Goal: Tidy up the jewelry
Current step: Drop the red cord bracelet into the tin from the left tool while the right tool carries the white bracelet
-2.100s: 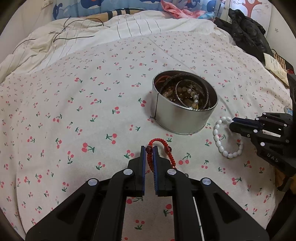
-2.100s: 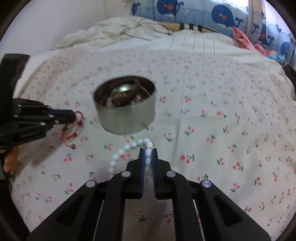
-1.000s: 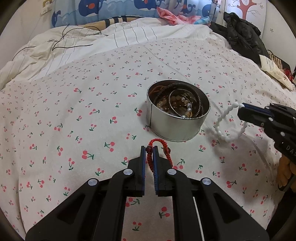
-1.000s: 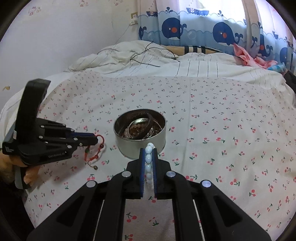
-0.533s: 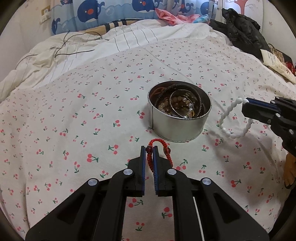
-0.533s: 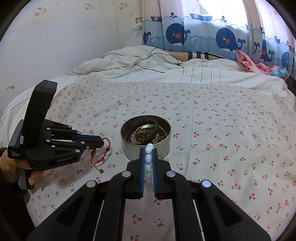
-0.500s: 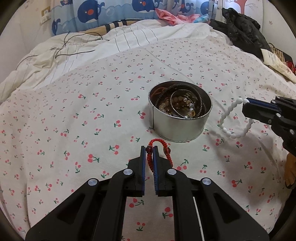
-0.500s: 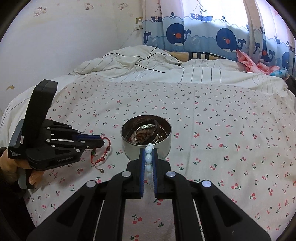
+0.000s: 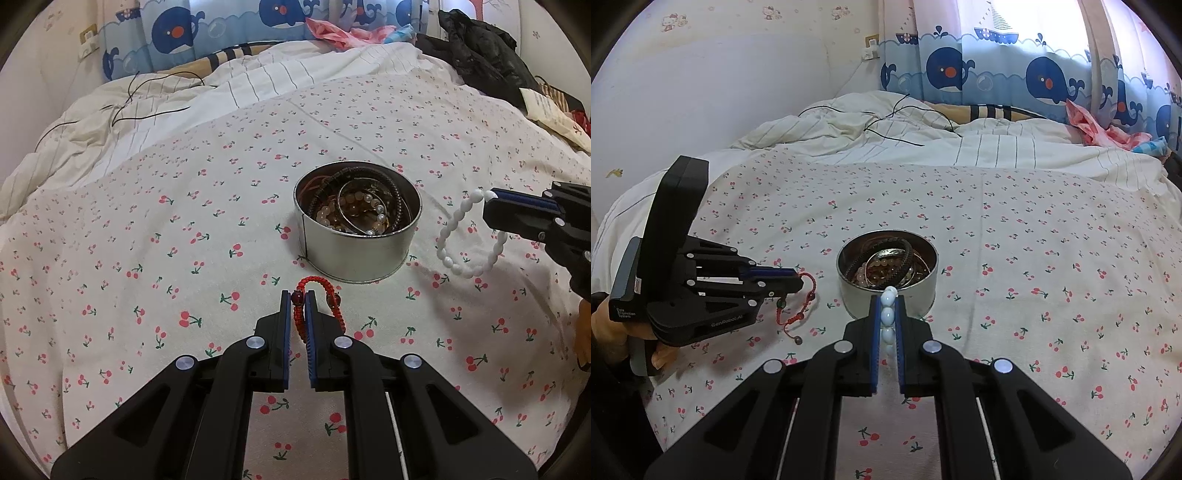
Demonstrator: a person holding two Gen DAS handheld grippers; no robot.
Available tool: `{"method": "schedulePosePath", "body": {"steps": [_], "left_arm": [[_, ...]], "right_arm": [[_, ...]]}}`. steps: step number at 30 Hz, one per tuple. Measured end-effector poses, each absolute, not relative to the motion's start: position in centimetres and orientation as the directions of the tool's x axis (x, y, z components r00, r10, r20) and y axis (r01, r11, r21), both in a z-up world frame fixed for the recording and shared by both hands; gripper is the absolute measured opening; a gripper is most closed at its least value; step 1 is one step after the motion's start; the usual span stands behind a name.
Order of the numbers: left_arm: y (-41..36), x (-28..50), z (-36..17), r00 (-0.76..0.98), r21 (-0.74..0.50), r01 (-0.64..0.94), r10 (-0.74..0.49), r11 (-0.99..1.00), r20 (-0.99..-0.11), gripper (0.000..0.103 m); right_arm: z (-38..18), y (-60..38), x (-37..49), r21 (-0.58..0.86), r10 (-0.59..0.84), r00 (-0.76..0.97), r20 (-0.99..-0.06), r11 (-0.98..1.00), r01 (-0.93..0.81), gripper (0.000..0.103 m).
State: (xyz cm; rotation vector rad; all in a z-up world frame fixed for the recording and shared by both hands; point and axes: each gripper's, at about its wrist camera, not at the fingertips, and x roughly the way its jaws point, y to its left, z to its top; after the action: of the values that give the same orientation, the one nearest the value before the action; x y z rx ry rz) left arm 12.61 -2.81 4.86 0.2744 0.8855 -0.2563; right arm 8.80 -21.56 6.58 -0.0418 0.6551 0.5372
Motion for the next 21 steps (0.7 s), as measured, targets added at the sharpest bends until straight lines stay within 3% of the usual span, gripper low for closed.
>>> {"method": "schedulePosePath", "body": {"steps": [10, 15, 21], "left_arm": [[-3.3, 12.3, 5.4, 0.617, 0.140, 0.344, -0.111, 0.928, -0.779, 0.007], [-3.3, 12.0, 7.4, 0.625, 0.073, 0.365, -0.186, 0.928, -0.758, 0.007], [-4.3, 11.6, 8.6, 0.661, 0.121, 0.354, -0.156, 0.928, -0.734, 0.007]], "right_arm": [[7.3, -21.5, 8.3, 0.129, 0.486, 0.670, -0.561, 0.851, -0.509, 0.008], [8.2, -21.7, 8.3, 0.141, 0.504, 0.681, -0.532, 0.845, -0.515, 0.008], [9.1, -22.9, 8.3, 0.168, 0.509, 0.697, -0.506, 0.850, -0.499, 0.008]]}}
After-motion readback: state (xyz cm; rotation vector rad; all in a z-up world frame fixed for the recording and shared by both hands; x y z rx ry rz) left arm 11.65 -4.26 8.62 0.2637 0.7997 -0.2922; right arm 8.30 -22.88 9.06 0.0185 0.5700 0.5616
